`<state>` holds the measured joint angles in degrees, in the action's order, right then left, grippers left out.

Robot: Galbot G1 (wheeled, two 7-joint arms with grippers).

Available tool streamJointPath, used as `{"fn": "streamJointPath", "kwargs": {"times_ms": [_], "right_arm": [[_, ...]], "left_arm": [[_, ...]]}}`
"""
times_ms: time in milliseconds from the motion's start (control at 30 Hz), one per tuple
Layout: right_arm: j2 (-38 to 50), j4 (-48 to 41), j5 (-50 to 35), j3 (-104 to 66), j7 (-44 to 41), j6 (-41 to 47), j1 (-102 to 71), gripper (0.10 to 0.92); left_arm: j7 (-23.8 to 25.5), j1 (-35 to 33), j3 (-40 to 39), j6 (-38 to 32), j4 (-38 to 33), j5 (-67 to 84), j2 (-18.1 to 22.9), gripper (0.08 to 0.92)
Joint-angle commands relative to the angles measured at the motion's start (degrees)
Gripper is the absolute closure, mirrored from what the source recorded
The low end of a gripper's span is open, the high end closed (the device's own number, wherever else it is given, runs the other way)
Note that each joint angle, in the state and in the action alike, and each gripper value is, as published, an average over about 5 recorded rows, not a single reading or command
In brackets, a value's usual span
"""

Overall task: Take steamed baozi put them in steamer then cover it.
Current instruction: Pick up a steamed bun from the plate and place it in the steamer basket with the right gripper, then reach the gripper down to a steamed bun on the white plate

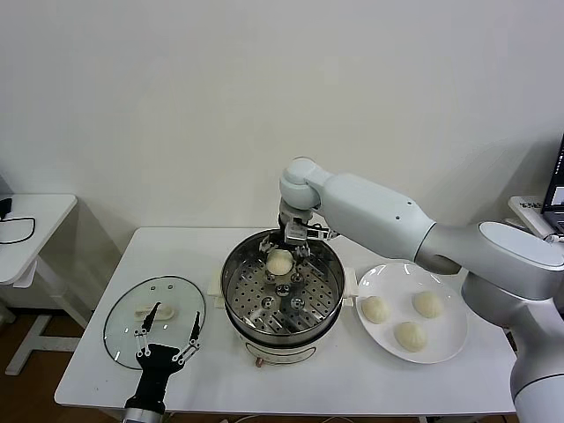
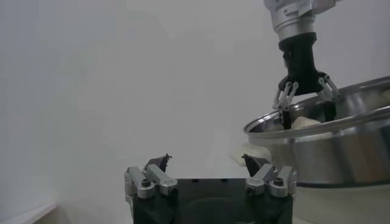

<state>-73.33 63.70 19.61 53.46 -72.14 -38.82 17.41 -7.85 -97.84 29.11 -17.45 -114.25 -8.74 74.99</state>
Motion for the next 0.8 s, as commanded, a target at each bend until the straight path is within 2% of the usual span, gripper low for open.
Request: {"fn": "streamJointPath", "kwargs": {"times_ms": [33, 233, 333, 433, 600, 800], "right_arm": [[6.9, 6.3, -9.1, 0.5, -1.8, 5.7, 4.5, 0.203], [18.6, 10.7, -26.1, 5.3, -2.1, 23.2, 14.9, 0.203], [24.1, 9.9, -34.6, 10.5, -1.5, 33.2, 19.2, 0.203], [28.4, 7.6, -40.0, 15.0, -0.2, 39.1, 19.9, 0.203], [33.4, 5.1, -42.4, 19.1, 2.4, 42.7, 14.7, 0.203], [35.0, 4.0, -40.5, 18.8, 5.2, 43.9, 5.9, 0.203]], "left_arm": [[0.0, 0.3, -0.2, 0.2, 0.1, 0.0, 0.0, 0.177], [0.0, 0.6, -0.4, 0.4, 0.1, -0.1, -0.1, 0.177], [0.0, 0.7, -0.6, 0.4, 0.2, -0.1, -0.2, 0.177], [0.0, 0.9, -0.8, 0.4, 0.3, -0.1, -0.2, 0.177], [0.0, 1.2, -1.0, 0.4, 0.4, -0.1, -0.3, 0.177], [0.0, 1.2, -1.1, 0.5, 0.4, -0.1, -0.2, 0.177]]}}
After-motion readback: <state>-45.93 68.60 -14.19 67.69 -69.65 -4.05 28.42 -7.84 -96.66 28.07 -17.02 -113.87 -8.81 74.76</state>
